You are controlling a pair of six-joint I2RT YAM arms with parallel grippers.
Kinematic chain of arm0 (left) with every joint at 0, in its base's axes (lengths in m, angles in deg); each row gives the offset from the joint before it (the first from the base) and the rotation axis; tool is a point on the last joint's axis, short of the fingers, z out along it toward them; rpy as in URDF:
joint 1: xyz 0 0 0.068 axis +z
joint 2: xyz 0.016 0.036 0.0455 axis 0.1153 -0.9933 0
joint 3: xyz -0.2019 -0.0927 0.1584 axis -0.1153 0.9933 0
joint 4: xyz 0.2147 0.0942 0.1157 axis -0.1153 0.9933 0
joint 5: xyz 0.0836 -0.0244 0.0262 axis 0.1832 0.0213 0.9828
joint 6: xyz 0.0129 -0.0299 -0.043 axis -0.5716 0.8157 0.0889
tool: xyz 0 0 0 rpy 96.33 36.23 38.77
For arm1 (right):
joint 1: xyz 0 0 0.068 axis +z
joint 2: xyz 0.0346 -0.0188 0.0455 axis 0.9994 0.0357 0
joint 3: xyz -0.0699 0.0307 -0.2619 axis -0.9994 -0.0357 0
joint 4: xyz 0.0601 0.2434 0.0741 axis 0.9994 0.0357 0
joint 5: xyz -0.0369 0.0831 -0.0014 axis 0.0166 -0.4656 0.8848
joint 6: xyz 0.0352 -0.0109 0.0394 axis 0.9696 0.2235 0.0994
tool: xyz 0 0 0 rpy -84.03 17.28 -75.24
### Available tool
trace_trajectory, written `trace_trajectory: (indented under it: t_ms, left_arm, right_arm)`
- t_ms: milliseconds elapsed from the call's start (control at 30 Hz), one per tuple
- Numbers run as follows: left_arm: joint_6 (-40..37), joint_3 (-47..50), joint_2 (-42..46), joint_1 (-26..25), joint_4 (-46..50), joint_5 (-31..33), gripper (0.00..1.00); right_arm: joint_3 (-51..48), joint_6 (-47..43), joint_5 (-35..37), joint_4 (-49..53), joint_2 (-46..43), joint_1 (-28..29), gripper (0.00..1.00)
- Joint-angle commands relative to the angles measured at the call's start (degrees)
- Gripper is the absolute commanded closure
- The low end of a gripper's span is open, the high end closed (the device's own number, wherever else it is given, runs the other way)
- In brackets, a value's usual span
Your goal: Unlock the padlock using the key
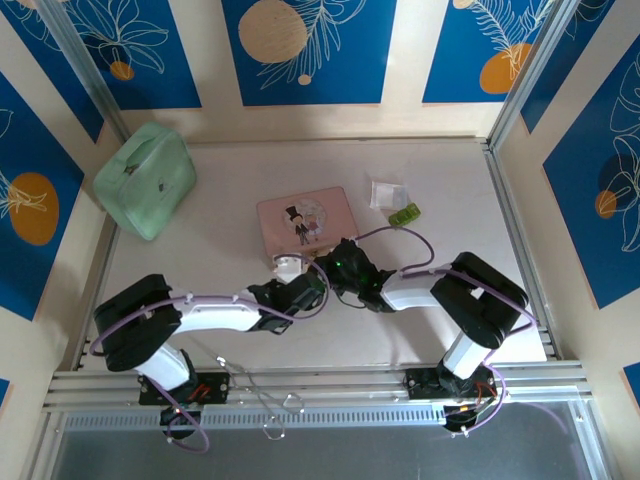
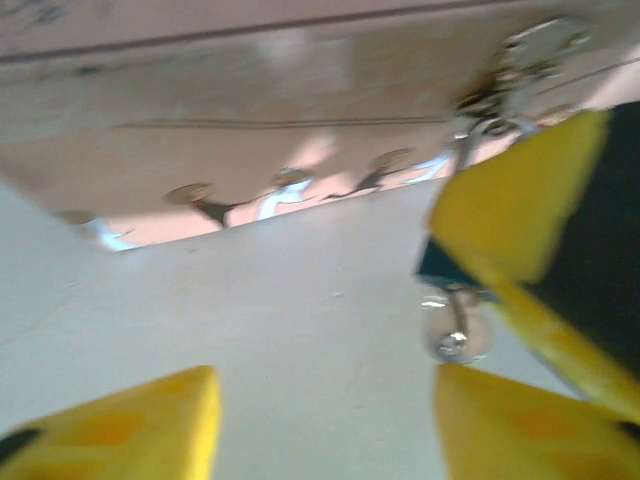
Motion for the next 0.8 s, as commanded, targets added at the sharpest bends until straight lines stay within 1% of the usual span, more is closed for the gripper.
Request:
trace_trajectory:
  t_ms: [0,67,133,233,300,367,433,533,600,700,767]
  left_arm:
    - [2.22,-3.93,5.43,0.37,6.35,-0.53,0.27]
    - [2.88,-5.07,9.06,1.06,10.64,-1.65,0.24]
    - [3.8,-6.35,12.3,2.53,14.71,-4.25,0.22]
    - [5.39,-6.59,16.12,5.43,16.89,-9.21,0.28]
    - [7.03,-5.7,18.0,7.0,15.87,-12.41,0.31]
    - [8.56,-4.74,18.71,8.41,13.84,-16.44,0.37]
    - [9.54,-4.6,18.28,9.21,12.6,-19.1,0.43]
    - [10.44,-3.89,17.18,9.64,9.71,-21.73,0.51]
    - [11.27,-3.2,16.32,10.45,7.69,-23.18,0.53]
    - [11.74,-3.03,15.07,12.0,5.99,-24.69,0.58]
    - [11.79,-2.84,14.48,12.63,4.84,-25.11,0.59]
  right_arm:
    - [-2.7,-1.34,-5.53,3.07,1.96,-0.13,1.0]
    - [-3.44,-2.09,-6.74,2.6,1.45,-1.03,1.0]
    - [-3.54,-3.38,-8.01,2.95,0.98,-1.73,1.0]
    - [-3.89,-3.97,-8.73,2.94,0.93,-2.05,1.0]
    - [-4.38,-4.16,-9.53,1.27,1.67,-2.18,1.0]
    - [-4.43,-4.57,-10.72,-1.28,2.71,-2.18,1.0]
    - [-3.95,-5.2,-11.61,-2.87,3.86,-2.18,1.0]
    - [-2.46,-4.45,-12.89,0.46,6.04,-2.76,1.0]
    - [-2.41,-3.05,-13.37,2.22,7.52,-2.96,1.0]
    - [-4.72,-1.17,-14.07,-1.4,8.15,-3.45,1.0]
    - [-5.63,-0.8,-13.21,-0.94,6.81,-3.72,1.0]
